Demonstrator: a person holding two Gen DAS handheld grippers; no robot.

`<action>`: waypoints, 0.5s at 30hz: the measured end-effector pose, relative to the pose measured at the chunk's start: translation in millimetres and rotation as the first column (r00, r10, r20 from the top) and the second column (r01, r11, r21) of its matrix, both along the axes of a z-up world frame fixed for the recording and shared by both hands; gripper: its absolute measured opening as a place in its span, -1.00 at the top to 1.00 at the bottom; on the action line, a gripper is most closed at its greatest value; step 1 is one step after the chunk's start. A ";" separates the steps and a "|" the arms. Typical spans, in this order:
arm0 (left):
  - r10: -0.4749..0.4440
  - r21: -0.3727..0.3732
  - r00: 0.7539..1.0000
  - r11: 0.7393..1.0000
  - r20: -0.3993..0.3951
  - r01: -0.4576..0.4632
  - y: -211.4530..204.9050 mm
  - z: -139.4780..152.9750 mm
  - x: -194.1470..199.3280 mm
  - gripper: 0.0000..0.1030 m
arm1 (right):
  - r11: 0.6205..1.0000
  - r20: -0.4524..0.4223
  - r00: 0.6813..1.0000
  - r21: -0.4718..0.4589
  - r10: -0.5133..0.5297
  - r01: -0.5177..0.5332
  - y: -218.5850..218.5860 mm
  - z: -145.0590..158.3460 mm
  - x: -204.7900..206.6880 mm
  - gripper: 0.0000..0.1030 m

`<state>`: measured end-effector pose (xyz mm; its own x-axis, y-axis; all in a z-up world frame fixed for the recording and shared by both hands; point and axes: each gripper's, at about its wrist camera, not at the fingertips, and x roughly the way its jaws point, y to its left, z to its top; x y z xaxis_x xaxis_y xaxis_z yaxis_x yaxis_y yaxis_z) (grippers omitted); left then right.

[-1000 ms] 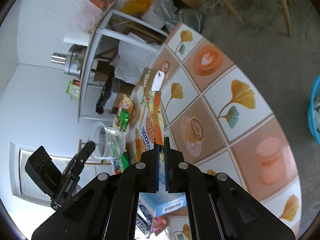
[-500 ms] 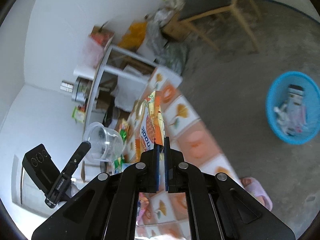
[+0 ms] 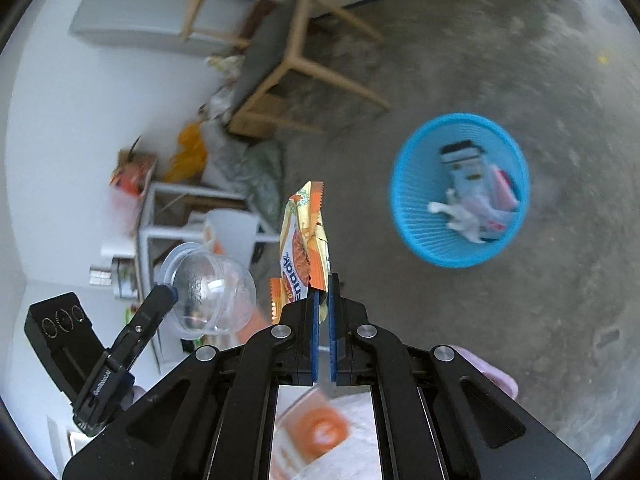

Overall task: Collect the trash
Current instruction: 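Carry the cup and yellow snack bag to the wastebasket and release both, then move both tools back over the table toward the light blue box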

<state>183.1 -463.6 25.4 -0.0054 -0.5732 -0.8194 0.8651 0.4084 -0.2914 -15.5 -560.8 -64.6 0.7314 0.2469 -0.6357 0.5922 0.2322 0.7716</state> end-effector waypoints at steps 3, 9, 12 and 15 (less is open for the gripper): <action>-0.010 0.050 1.000 0.999 -0.024 0.011 -33.5 -24.3 -4.8 0.90 | 0.998 -0.026 0.998 0.026 -0.049 0.050 -14.3 -24.4 -5.8 0.95; 0.003 0.076 0.999 0.997 -0.032 0.000 -81.3 -56.9 -0.9 0.17 | 0.991 -0.085 0.988 0.028 -0.129 0.132 -43.8 -75.2 -5.5 0.71; 0.039 0.066 0.999 0.997 -0.019 -0.037 -92.8 -68.9 4.6 -0.08 | 0.988 -0.132 0.980 0.006 -0.151 0.153 -52.3 -107.3 -1.9 0.24; 0.069 0.072 0.998 0.995 -0.013 -0.068 -93.8 -76.8 4.9 -0.14 | 0.985 -0.192 0.966 -0.009 -0.173 0.174 -51.0 -125.5 -10.0 0.23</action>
